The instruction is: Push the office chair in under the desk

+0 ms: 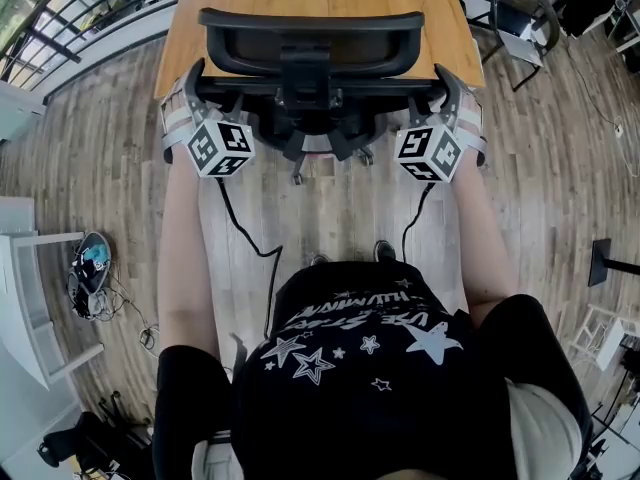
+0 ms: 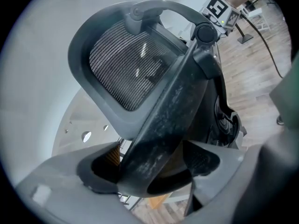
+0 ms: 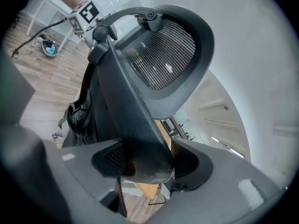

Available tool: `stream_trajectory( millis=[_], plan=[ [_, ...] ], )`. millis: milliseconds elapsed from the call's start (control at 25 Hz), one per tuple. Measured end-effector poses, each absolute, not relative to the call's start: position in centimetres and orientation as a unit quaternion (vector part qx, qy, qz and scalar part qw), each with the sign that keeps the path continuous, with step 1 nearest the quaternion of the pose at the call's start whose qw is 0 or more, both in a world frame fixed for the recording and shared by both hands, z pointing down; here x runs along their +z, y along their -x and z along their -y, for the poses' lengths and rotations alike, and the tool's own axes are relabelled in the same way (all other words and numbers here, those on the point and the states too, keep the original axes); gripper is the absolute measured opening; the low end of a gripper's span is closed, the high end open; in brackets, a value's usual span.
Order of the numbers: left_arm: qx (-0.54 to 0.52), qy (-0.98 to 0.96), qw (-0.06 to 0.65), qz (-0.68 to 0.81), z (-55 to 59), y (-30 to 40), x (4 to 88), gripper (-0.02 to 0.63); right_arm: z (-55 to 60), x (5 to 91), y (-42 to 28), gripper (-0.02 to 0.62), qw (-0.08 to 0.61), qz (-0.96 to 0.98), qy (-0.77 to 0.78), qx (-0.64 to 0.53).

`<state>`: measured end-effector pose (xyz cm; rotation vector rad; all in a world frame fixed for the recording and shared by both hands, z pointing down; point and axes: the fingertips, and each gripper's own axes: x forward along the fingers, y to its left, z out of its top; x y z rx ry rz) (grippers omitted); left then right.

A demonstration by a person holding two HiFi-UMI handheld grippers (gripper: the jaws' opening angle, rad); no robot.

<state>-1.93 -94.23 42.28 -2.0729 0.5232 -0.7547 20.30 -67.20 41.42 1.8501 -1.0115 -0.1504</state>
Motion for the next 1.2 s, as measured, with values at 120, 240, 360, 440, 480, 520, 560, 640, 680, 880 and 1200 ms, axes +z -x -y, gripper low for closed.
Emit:
stream_trajectory(
  millis=[120,240,360,440,480,520,560,640,680,880,1200],
  plan=[
    [-0.302,0.826,0.427,-0.209,94.5,1.2,42.3,0.422,67.5,41.5,-21.0,0.252,0.494,0.42,-0.759,-0.057],
    [-0.303,0.823,0.434,-0.205,94.7,0.9,42.4,0.422,67.8,41.6,-21.7,0.252,0.502,0.418,-0.755,-0.057],
    [-0.303,0.819,0.443,-0.203,94.5,0.8,42.4,0.422,67.8,41.7,-22.0,0.253,0.508,0.412,-0.755,-0.057],
    [-0.301,0.82,0.445,-0.2,94.5,0.8,42.5,0.422,67.9,41.8,-22.2,0.255,0.509,0.408,-0.756,-0.056],
    [-0.301,0.82,0.444,-0.198,94.5,0.7,42.6,0.422,67.9,41.8,-22.3,0.255,0.51,0.406,-0.756,-0.055],
    [-0.302,0.821,0.444,-0.196,94.5,0.7,42.7,0.422,68.0,41.9,-22.4,0.255,0.51,0.404,-0.757,-0.053],
    [-0.302,0.821,0.443,-0.195,94.5,0.7,42.7,0.422,68.0,41.9,-22.5,0.256,0.511,0.402,-0.758,-0.052],
    [-0.301,0.823,0.441,-0.196,94.4,0.7,42.7,0.422,68.1,42.0,-22.5,0.259,0.511,0.399,-0.759,-0.049],
    [-0.3,0.823,0.44,-0.195,94.4,0.7,42.7,0.422,68.1,41.9,-22.6,0.259,0.512,0.398,-0.76,-0.049],
    [-0.302,0.822,0.443,-0.191,94.3,0.9,42.6,0.422,68.4,41.9,-22.9,0.262,0.52,0.395,-0.756,-0.044],
    [-0.313,0.822,0.433,-0.199,93.9,1.0,43.0,0.422,68.3,42.2,-23.4,0.272,0.536,0.392,-0.747,-0.04]
  ],
)
